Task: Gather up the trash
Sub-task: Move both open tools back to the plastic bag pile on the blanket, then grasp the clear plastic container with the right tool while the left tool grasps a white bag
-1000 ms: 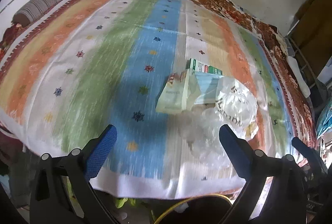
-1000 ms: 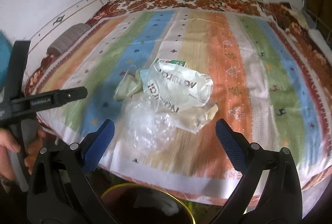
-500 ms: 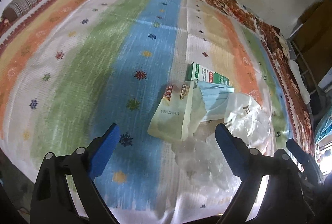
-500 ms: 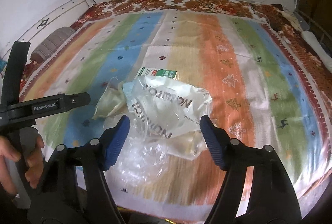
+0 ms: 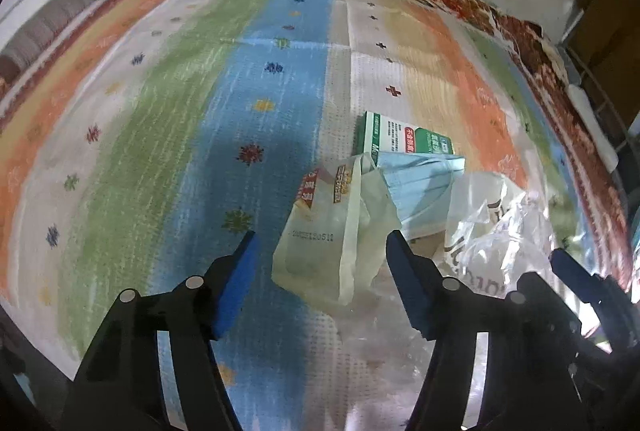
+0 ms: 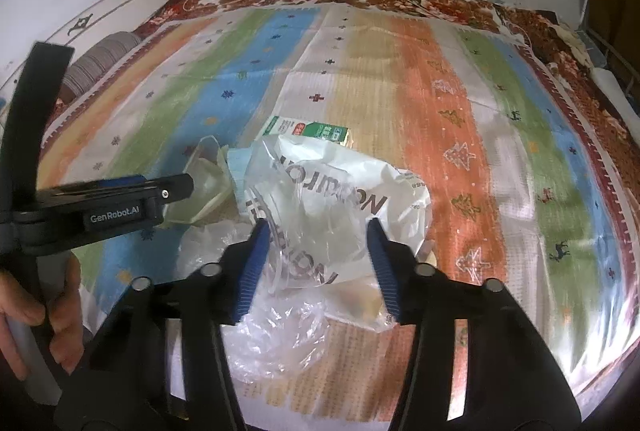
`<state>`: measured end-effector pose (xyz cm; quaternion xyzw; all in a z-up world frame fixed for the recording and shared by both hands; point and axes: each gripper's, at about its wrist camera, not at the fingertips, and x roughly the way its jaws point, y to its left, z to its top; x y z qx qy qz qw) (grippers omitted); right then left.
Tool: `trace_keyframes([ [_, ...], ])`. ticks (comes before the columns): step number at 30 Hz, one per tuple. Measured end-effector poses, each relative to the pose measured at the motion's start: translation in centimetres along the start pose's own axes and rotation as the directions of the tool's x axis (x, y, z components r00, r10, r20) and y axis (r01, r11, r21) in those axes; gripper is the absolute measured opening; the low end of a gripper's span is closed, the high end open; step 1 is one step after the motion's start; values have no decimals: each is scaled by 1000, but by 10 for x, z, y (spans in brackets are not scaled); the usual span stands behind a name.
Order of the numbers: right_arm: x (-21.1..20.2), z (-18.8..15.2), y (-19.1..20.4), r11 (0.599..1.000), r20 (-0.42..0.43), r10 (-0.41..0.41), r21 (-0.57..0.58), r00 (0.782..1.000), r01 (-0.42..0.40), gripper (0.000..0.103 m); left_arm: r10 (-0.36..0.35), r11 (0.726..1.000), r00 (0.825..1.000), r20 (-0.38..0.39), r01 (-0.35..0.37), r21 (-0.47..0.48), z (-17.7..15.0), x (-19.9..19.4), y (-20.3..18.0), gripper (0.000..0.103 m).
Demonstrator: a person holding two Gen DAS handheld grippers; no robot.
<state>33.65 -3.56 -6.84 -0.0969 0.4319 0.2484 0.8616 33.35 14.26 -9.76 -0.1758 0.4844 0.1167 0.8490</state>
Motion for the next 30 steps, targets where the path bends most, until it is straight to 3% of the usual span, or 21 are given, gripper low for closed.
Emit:
trace_keyframes([
  [3, 5, 0, -3, 1000, -8, -14, 11, 1000, 14, 34, 15, 1000, 1000, -1, -15, 10, 1, 4, 0, 55],
  [5, 7, 0, -6, 1000, -10, -23, 12, 1000, 23, 16, 2, 1000, 1000, -15, -2, 1, 1, 8, 1, 42],
  [7, 8, -1, -8, 999, -11, -37, 9, 999, 37, 6, -23, 1000, 999, -32, 23, -11, 2, 11, 1, 10],
  [10, 6, -2, -13, 999, -12, -39, 26, 999, 39, 3, 12, 1000, 1000, 6, -12, -25, 6, 2, 3, 0],
  [19, -15, -1, -33, 991, -3, 27, 133, 1000, -26, 3, -40, 995, 999, 31, 43, -85, 11, -23, 8, 0],
  [23, -32, -2, -34, 992, 15, 38, 122, 999, -40, 3, -70, 991, 997, 32, 73, -114, 12, -34, 10, 0],
  [30, -58, -8, -39, 987, 36, 87, 134, 996, -91, 3, -98, 992, 991, 88, 104, -68, 5, -65, 0, 0],
])
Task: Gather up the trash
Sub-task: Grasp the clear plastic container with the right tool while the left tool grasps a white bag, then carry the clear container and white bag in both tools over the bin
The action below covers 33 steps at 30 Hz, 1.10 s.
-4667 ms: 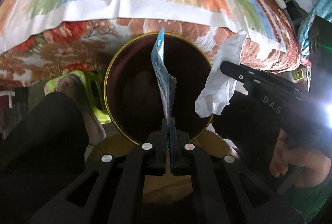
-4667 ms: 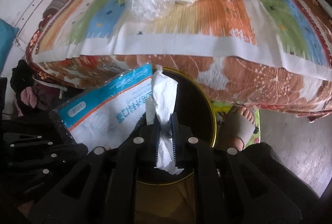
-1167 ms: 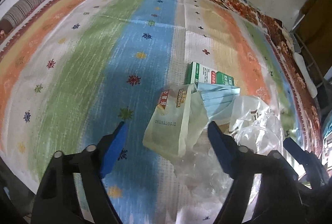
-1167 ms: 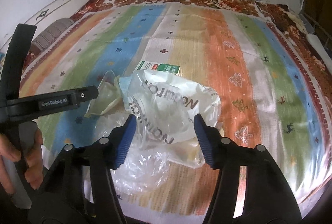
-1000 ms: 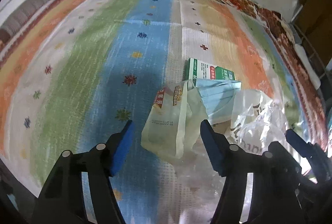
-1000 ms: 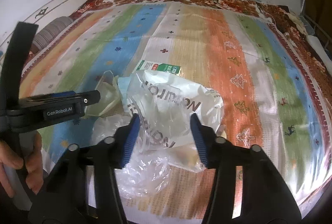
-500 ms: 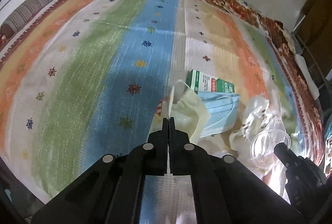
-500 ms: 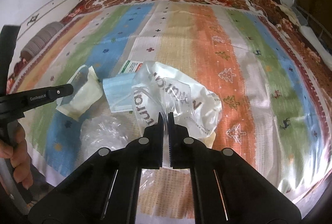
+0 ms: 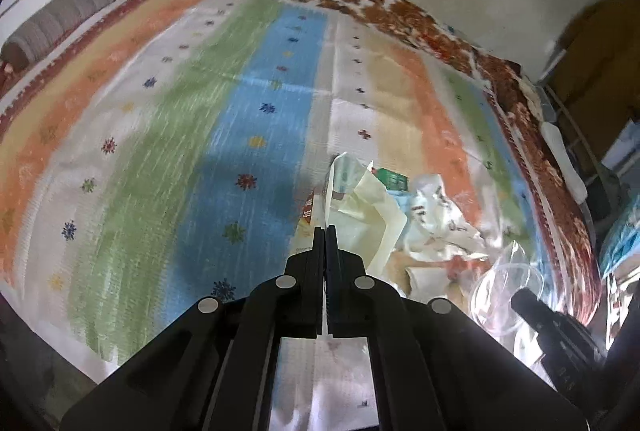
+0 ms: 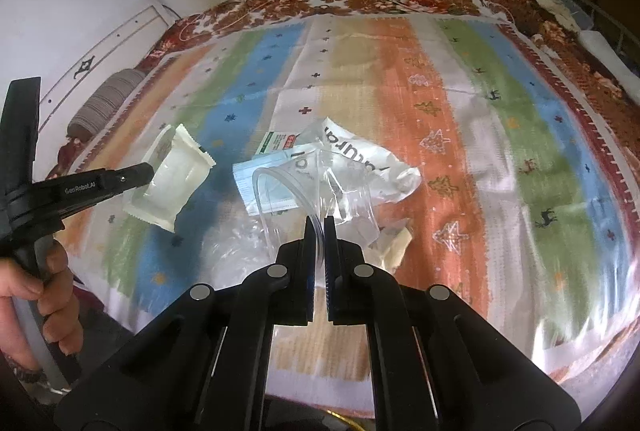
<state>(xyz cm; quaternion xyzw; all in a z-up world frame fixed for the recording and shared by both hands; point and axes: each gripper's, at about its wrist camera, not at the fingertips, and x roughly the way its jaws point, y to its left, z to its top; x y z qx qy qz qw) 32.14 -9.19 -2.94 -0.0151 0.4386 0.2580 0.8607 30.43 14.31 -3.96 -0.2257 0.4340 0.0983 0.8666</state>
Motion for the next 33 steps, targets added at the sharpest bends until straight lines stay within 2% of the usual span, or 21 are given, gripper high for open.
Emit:
trace_keyframes([
  [14, -70, -21, 10, 997, 53, 67, -54, 996, -64, 3, -61, 998, 998, -15, 61, 1, -22, -56, -17, 0],
  [17, -81, -29, 13, 994, 47, 84, -68, 995, -80, 3, -79, 997, 997, -15, 79, -19, -27, -70, -17, 0],
  [20, -88, -38, 17, 995, 27, 57, -82, 998, -55, 3, -85, 996, 996, -15, 85, -24, -35, -80, -17, 0],
  [28, -113, -57, 24, 993, 31, 99, -69, 995, -96, 3, -131, 991, 991, -28, 131, -22, -61, -103, -22, 0],
  [33, -118, -68, 20, 994, 20, 90, -58, 996, -89, 3, -147, 989, 988, -40, 146, -20, -79, -115, -24, 0],
])
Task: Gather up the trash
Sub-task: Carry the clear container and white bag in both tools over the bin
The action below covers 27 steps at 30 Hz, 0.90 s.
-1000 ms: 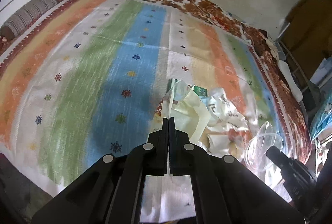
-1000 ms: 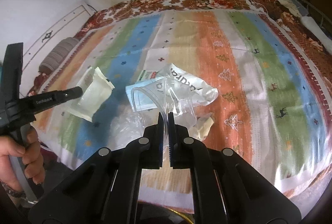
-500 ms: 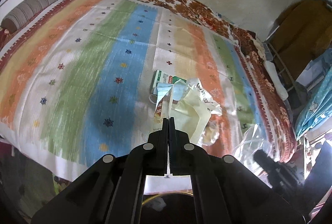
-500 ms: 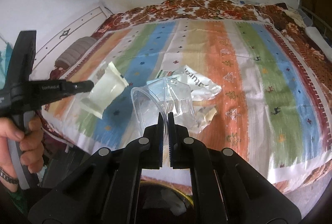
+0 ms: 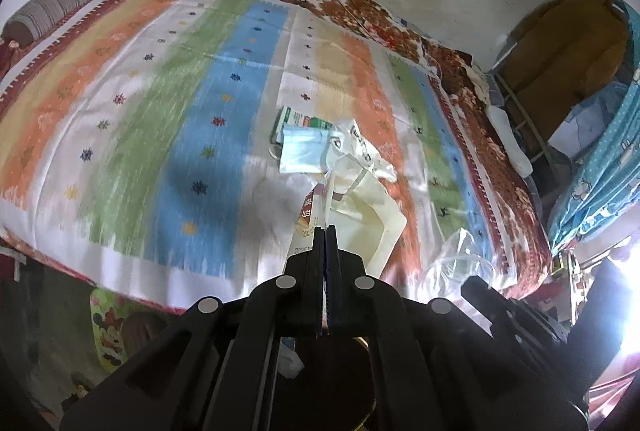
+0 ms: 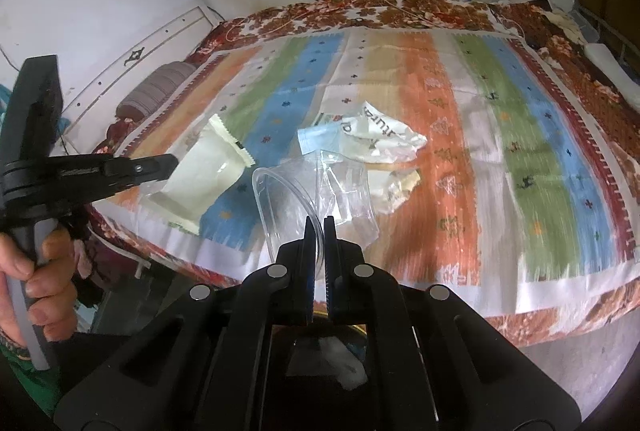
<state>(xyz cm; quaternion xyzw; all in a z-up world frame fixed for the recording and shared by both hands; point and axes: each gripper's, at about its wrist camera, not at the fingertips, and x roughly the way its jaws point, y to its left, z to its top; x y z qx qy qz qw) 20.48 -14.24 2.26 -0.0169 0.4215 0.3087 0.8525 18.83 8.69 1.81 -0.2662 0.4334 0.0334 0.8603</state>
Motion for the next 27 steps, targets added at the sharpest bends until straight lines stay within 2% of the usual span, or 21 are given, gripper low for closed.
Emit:
trace_keyframes([
  [9, -10, -25, -2, 999, -24, 37, 33, 999, -36, 3, -42, 998, 999, -26, 42, -36, -27, -7, 0, 0],
  [14, -11, -41, -2, 998, -50, 48, 51, 998, -45, 3, -32, 996, 998, -51, 27, -89, -49, 0, 3, 0],
  [20, -8, -57, -1, 998, -79, 36, 61, 996, -31, 3, -5, 998, 997, -82, 0, -64, -71, 5, -2, 0],
  [27, 11, -86, -8, 995, -179, 20, 96, 984, -3, 3, 19, 996, 990, -138, -31, -88, -84, 15, 2, 0],
])
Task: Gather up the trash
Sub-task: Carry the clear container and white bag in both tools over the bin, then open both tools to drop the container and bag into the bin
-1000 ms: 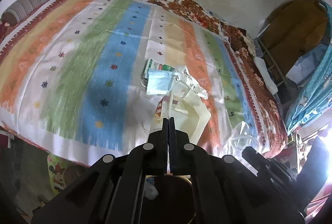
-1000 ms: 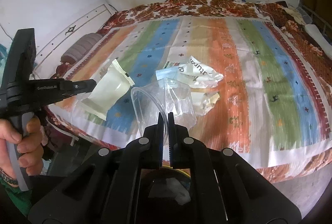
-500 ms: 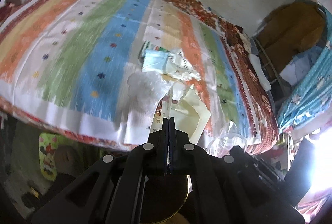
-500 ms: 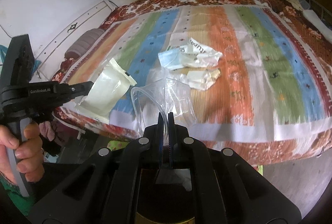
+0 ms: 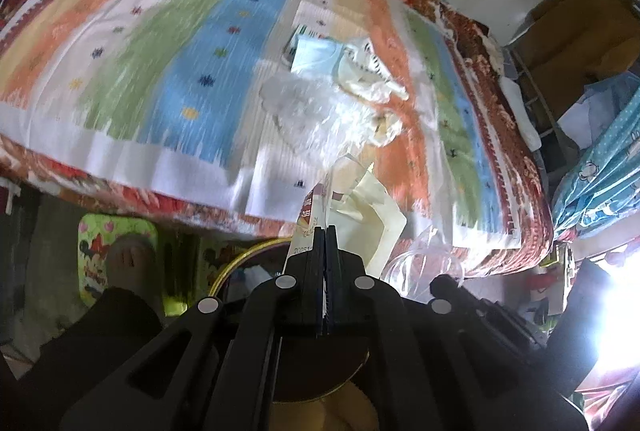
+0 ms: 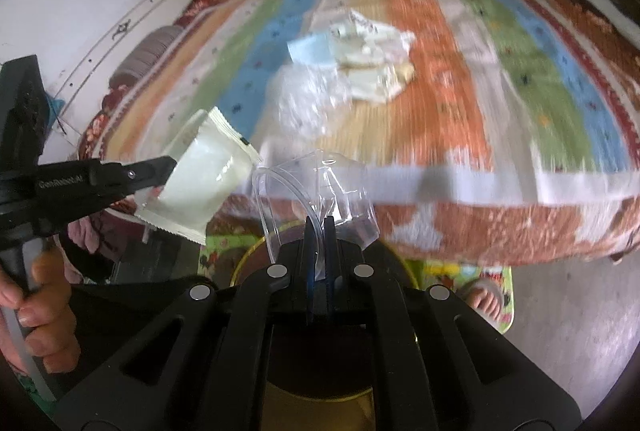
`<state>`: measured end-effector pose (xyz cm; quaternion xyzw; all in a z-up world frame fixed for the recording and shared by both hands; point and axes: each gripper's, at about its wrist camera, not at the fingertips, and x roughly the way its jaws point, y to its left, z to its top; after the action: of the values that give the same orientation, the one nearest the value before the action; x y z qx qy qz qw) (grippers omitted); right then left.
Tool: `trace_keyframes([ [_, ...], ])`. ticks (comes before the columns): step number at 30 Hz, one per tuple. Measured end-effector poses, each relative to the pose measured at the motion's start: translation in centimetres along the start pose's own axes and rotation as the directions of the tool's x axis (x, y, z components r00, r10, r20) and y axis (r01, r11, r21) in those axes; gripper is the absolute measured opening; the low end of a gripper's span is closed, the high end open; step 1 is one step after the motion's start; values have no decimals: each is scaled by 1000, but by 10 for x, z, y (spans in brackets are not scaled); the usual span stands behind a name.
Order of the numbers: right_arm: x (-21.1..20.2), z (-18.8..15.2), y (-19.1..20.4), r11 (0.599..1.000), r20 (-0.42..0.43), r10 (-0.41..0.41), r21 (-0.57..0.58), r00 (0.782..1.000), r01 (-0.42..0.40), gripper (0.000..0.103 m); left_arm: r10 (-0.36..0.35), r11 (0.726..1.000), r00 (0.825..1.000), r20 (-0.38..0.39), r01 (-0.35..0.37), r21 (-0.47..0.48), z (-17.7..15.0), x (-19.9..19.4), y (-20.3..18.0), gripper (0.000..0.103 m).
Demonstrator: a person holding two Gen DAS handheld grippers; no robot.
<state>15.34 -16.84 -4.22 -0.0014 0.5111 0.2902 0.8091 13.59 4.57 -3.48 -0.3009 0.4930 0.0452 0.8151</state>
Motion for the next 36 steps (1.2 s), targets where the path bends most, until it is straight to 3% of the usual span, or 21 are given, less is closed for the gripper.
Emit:
trace_keyframes([
  [7, 17, -17, -3, 999, -81, 12, 34, 997, -10, 3, 16, 1000, 999, -34, -16, -3, -12, 10, 0, 0],
  [12, 25, -22, -5, 998, -120, -20, 56, 993, 27, 3, 18, 1000, 998, -68, -20, -24, -14, 19, 2, 0],
  [14, 31, -24, -8, 997, -154, -24, 71, 988, 35, 10, 3, 999, 997, -80, -6, -33, -15, 21, 3, 3],
  [15, 33, -25, -10, 996, -165, -20, 84, 986, 34, 22, -6, 999, 996, -86, 3, -40, -15, 23, 4, 12],
  [16, 34, -26, -12, 995, -167, -17, 96, 986, 33, 28, -14, 999, 996, -89, 10, -48, -15, 24, 5, 22],
  [19, 34, -25, -14, 994, -162, -18, 101, 987, 35, 35, -16, 998, 996, -88, 11, -59, -15, 24, 7, 30],
  [36, 22, -12, -12, 996, -106, -4, 87, 994, 13, 51, 0, 997, 999, -33, -3, -76, 0, 16, 10, 53],
])
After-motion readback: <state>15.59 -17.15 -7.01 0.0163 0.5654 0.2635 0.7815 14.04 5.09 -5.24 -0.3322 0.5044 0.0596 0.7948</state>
